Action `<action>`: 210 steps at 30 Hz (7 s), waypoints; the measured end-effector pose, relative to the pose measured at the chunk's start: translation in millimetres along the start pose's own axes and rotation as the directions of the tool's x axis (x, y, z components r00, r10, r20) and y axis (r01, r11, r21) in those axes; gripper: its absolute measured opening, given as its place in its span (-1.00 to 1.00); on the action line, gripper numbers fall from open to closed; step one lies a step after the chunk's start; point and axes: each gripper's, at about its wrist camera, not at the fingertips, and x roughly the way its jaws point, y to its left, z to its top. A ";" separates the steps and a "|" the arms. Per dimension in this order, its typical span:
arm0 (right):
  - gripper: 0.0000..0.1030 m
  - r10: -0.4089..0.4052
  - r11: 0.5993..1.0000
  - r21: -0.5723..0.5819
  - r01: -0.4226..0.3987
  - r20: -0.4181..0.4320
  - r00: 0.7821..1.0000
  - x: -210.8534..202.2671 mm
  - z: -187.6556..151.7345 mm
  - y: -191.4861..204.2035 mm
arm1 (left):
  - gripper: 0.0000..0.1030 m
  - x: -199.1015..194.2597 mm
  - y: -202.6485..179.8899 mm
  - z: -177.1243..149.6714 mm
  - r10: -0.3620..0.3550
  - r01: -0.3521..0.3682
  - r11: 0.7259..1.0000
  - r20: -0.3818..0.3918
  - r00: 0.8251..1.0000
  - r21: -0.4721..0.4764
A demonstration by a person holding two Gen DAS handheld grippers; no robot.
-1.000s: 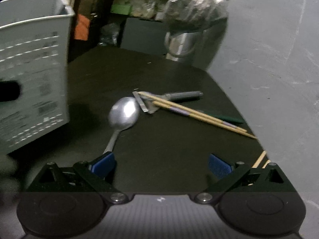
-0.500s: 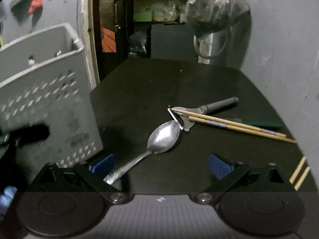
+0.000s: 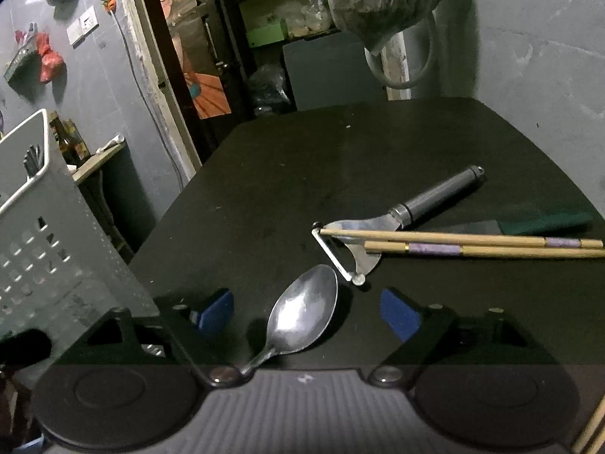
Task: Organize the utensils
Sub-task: 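Close the right tool on the silver spoon's handle, then lift the silver spoon with the right tool and lower it into the basket, then open the right tool over the basket to release the spoon, then move the open right tool away from the basket down to the table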
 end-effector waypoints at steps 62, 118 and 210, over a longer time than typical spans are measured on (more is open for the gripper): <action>-0.96 -0.108 0.978 -0.086 0.191 0.572 0.813 -117.0 -0.9 63.3 | 0.48 1.0 -1.2 0.0 0.000 0.000 1.000 -0.002 1.000 0.002; -0.96 0.176 0.956 -0.286 0.061 0.731 0.659 -142.6 22.1 150.4 | 0.48 0.9 -1.2 -1.0 0.003 -0.003 1.000 -0.005 1.000 0.003; 0.44 0.206 0.933 -0.360 0.011 0.559 0.803 -97.1 -17.1 145.9 | 0.48 -0.9 -0.2 -0.2 0.004 -0.004 1.000 -0.005 1.000 0.006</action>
